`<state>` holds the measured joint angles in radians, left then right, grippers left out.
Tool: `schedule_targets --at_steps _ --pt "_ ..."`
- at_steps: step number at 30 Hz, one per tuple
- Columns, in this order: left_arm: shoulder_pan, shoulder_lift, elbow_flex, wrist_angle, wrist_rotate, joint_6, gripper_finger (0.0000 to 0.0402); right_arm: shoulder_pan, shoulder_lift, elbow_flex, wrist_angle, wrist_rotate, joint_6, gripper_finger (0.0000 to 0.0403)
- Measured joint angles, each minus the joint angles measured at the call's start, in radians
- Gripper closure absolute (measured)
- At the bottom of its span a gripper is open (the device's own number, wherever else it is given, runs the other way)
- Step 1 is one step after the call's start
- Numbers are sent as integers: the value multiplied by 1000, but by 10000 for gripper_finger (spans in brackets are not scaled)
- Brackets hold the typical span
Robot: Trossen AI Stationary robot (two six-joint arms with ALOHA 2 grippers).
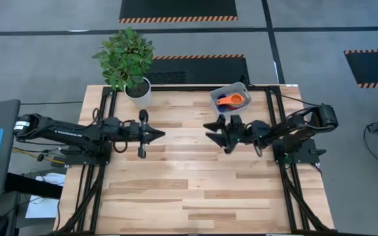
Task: Nest measuring cups in basket
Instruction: Return to Home Position
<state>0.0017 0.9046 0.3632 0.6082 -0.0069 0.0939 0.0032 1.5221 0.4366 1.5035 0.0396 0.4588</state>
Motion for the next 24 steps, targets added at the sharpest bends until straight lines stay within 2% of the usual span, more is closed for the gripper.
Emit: schedule_targets --at_steps 3,5,9,14,20,24 --pt "0 -56 -2 -16 66 14 393 30 -49 0 -41 -18 -68 143" --pt "-1 -89 -2 -44 69 13 390 28 -89 0 -78 -5 -67 143" --pt "0 -148 -2 -110 -20 29 388 9 -140 1 -196 109 29 143" --pt "0 -153 -2 -142 -148 43 388 -19 -150 0 -373 91 86 143" --pt "1 -108 -1 -116 -200 4 388 -34 -172 0 -409 61 -156 158" --pt "1 -82 -21 -89 -203 -42 388 -38 -253 2 -481 56 -312 218"
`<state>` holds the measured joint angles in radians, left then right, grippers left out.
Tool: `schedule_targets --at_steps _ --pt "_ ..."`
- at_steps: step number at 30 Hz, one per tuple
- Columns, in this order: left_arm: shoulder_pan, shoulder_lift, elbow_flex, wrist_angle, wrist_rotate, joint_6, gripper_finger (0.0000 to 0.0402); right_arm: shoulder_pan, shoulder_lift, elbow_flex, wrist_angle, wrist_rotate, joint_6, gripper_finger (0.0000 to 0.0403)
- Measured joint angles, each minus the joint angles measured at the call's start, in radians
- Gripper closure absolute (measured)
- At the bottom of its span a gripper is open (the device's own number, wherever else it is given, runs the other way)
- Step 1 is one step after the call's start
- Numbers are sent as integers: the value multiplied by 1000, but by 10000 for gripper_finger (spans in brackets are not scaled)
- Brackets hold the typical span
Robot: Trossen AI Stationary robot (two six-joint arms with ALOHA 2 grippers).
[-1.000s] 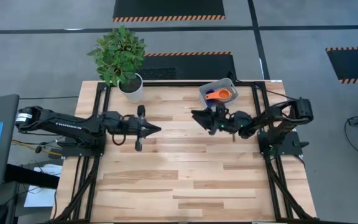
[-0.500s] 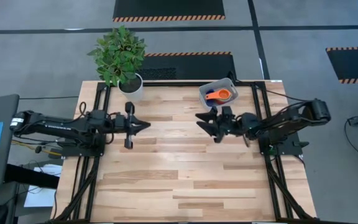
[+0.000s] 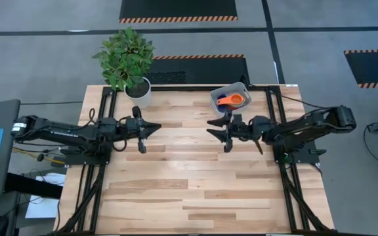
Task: Nest measuring cups in basket
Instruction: Return to Home Position
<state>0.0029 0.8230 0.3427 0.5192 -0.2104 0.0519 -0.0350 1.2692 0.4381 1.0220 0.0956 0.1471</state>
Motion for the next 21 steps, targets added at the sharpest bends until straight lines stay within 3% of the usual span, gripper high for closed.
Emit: schedule_targets --at_steps 7,14,21 --pt "0 -25 -143 240 -15 -47 388 3 -244 -2 -356 -21 -137 386" --pt "0 -149 -247 285 -23 -49 388 15 -512 -2 -679 -19 -164 389" --pt "0 -296 -328 276 -30 -17 388 19 -681 -2 -876 -19 -196 394"
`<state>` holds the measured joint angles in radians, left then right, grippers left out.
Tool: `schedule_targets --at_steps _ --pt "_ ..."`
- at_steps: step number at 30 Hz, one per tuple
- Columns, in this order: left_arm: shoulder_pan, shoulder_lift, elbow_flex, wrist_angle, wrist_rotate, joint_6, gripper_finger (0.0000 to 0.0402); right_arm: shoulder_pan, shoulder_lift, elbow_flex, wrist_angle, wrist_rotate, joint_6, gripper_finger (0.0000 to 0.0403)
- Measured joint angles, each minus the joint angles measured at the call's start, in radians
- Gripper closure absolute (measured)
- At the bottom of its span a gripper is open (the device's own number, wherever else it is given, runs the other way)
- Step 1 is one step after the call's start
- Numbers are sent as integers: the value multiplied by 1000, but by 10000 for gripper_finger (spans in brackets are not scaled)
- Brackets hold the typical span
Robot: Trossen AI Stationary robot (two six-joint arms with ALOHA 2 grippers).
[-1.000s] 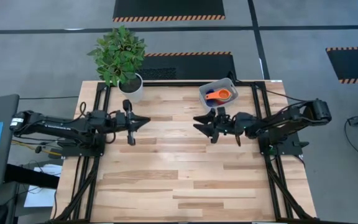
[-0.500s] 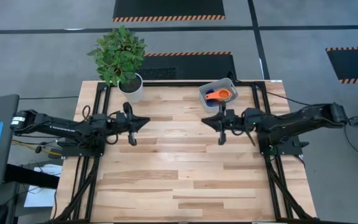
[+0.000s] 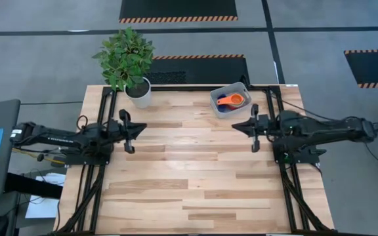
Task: Nest measuring cups in basket
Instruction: Return to Home Position
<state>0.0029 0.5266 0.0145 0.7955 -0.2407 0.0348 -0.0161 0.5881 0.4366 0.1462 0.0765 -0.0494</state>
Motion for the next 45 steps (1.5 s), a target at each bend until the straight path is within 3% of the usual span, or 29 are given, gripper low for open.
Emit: schedule_targets --at_steps 12,22,30,34,45 --pt "0 -199 -3 -207 -1 40 388 54 -241 -8 -292 -18 27 397" --pt "0 -233 -4 -267 -11 34 388 145 -586 -178 -353 -26 109 394" --pt "0 -233 -4 -262 -40 4 388 167 -554 -217 -331 53 134 395" --pt "0 -232 -5 -281 -61 -20 388 166 -563 -262 -204 52 73 397" --pt "0 -232 -5 -311 -61 -41 388 163 -577 -295 -212 55 87 398"
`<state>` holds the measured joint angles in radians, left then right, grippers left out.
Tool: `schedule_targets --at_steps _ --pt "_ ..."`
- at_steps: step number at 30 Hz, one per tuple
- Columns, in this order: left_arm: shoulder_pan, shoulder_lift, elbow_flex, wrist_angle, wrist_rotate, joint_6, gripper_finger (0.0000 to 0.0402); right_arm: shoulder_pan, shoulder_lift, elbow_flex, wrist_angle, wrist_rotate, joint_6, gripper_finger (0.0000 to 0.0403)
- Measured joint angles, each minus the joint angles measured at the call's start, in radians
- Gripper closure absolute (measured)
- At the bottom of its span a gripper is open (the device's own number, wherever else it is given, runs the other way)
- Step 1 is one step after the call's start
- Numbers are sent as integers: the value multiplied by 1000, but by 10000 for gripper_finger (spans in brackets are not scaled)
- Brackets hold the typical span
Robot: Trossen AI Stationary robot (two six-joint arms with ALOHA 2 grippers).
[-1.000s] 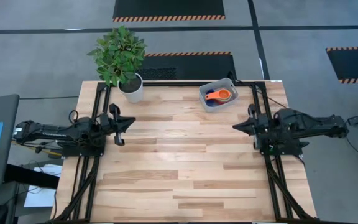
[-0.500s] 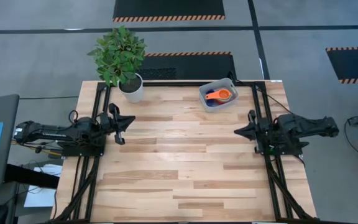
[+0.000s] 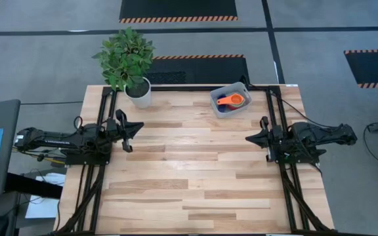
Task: Nest measuring cups in basket
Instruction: Return to Home Position
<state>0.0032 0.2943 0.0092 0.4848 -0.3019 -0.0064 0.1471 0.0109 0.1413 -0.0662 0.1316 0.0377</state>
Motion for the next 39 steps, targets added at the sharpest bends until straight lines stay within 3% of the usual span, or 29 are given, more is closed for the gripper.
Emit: schedule_targets --at_steps 9,39 --pt "0 0 -1 -28 0 -11 388 -12 1 -84 121 -3 -27 398" --pt "0 0 -2 -170 36 -5 388 -97 -8 -134 112 -58 -47 391"
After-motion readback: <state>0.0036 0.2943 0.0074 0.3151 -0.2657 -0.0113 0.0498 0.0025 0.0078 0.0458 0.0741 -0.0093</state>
